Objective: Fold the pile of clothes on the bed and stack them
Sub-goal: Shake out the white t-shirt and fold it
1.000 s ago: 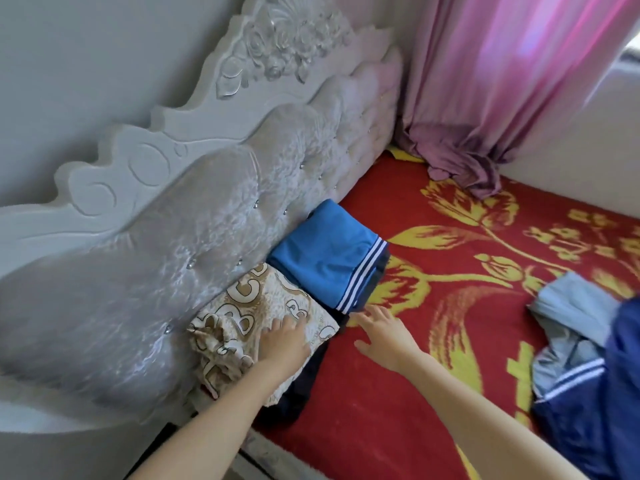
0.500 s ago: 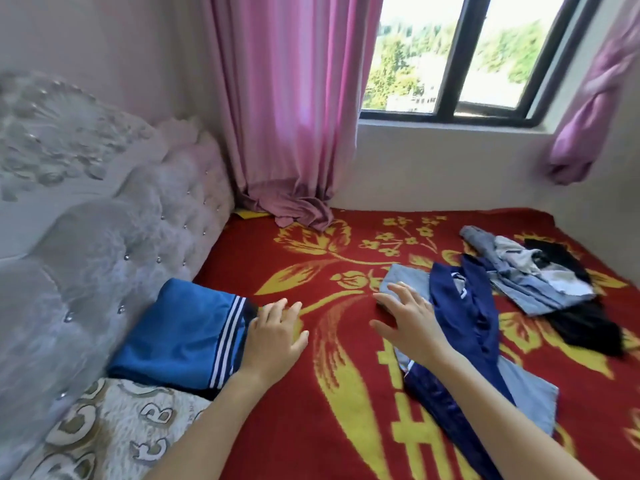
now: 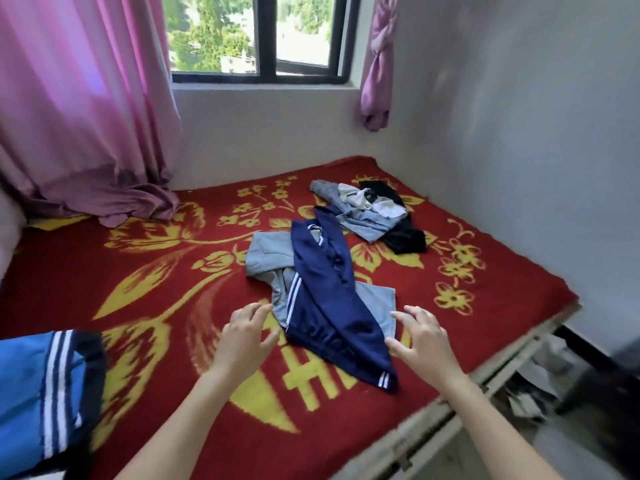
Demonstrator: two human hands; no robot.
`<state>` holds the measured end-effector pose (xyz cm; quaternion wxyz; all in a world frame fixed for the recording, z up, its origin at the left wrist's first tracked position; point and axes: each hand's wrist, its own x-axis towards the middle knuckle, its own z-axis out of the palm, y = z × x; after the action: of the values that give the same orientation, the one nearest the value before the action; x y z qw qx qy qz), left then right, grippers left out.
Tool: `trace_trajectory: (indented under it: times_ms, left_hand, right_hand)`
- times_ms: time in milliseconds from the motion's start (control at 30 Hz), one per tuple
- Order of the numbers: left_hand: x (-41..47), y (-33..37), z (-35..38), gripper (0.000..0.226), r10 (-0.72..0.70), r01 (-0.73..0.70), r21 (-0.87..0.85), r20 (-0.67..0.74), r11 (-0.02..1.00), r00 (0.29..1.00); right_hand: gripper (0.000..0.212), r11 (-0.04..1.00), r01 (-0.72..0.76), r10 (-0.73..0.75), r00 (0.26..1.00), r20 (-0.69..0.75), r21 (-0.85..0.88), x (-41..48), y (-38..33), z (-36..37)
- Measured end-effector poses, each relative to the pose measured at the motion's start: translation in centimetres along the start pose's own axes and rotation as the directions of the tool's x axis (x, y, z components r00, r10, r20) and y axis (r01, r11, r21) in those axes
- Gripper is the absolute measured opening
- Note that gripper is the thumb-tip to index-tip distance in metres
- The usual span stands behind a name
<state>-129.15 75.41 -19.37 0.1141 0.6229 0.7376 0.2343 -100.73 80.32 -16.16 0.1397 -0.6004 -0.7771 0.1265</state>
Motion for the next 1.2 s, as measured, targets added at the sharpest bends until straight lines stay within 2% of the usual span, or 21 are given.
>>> trace_trajectory:
  times_ms: [67, 267, 433, 533, 667, 800, 967, 1067, 1200]
  left_hand:
    - [-0.4, 1.0, 1.9, 0.051, 0.032, -0.030, -0.020, 0.070, 0.999, 0.997]
    - [-1.7, 2.4, 7.0, 0.053, 0.128, -0.122, -0.039, 0.262, 0.992, 0.956]
    - [-3.6, 3.9, 8.7, 0.052, 0.139, -0.142, -0.014, 0.324, 0.990, 0.936]
    - [-4.0, 4.8, 8.5, 0.051, 0.118, -0.127, 0.010, 0.306, 0.992, 0.945]
    - [-3.5, 6.8, 8.5, 0.052, 0.050, -0.067, 0.069, 0.226, 0.995, 0.973]
    - [-4.0, 12.2, 10.9, 0.051, 0.013, -0.021, 0.051, 0.159, 0.998, 0.987]
    - [-5.1, 18.7, 14.6, 0.050, 0.014, -0.015, 0.009, 0.143, 1.000, 0.990]
    - [-4.3, 19.9, 15.1, 0.049, 0.005, -0.014, 0.065, 0.135, 0.998, 0.991]
    - [-0.3, 20.2, 14.2, 0.049, -0.024, 0.020, 0.071, 0.050, 0.997, 0.998]
  right_hand:
    - [0.052, 0.998, -0.065, 0.065, 0.998, -0.023, -0.018, -1.9, 1.7, -0.3]
    - [0.055, 0.963, -0.266, 0.268, 0.962, 0.048, -0.050, -8.4, 5.8, 0.6]
    - [0.054, 0.940, -0.338, 0.340, 0.934, 0.109, -0.039, -11.4, 7.8, 1.2]
    - [0.054, 0.948, -0.318, 0.317, 0.940, 0.124, -0.014, -10.8, 9.3, 1.0]
    - [0.055, 0.974, -0.222, 0.224, 0.958, 0.179, -0.035, -8.8, 12.5, -0.2]
    - [0.055, 0.987, -0.158, 0.157, 0.979, 0.129, -0.002, -7.9, 16.9, -3.0]
    - [0.054, 0.992, -0.125, 0.124, 0.975, 0.186, -0.007, -8.0, 22.5, -4.8]
    - [0.053, 0.993, -0.117, 0.112, 0.976, 0.185, 0.017, -7.1, 24.7, -5.3]
    - [0.052, 0.997, -0.068, 0.063, 0.986, 0.152, 0.030, -3.6, 26.1, -6.1]
